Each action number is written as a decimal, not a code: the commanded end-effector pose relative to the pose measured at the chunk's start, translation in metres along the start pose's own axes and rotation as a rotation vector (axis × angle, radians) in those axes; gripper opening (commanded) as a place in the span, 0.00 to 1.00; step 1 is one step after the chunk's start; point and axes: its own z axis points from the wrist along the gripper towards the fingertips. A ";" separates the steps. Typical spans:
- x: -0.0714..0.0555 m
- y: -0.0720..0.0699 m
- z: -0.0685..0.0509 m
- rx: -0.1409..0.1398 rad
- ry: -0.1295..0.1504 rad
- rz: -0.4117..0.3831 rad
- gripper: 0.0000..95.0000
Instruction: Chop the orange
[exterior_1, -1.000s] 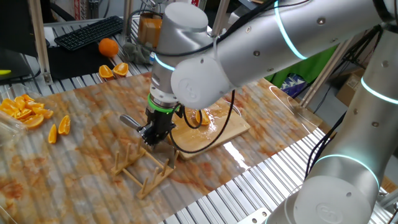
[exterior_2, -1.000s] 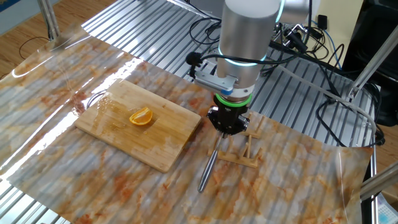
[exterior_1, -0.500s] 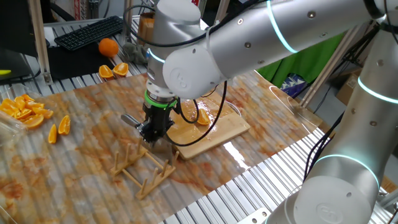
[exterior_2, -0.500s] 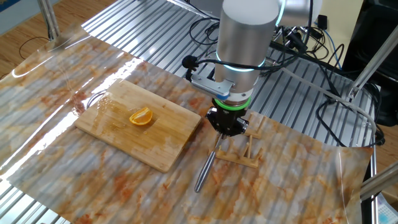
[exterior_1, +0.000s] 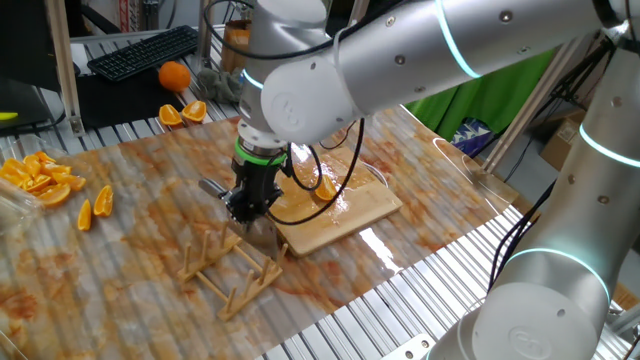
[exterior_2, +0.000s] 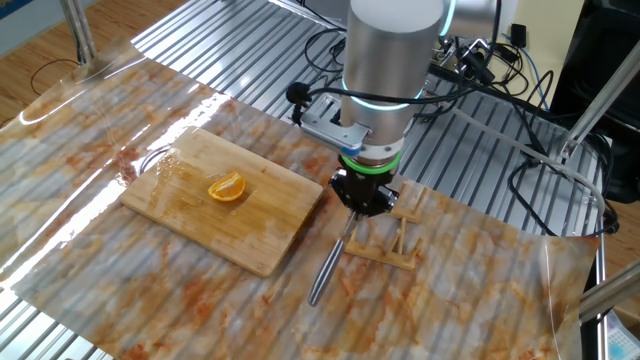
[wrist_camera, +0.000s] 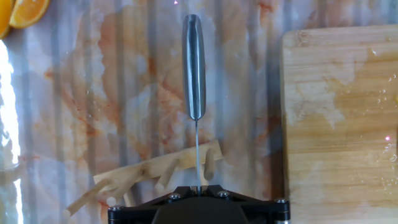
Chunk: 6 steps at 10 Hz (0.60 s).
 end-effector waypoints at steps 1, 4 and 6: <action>0.001 -0.003 -0.006 -0.023 -0.001 0.024 0.00; -0.003 -0.003 -0.015 -0.025 0.000 0.035 0.00; -0.001 -0.006 -0.021 -0.022 -0.009 0.015 0.00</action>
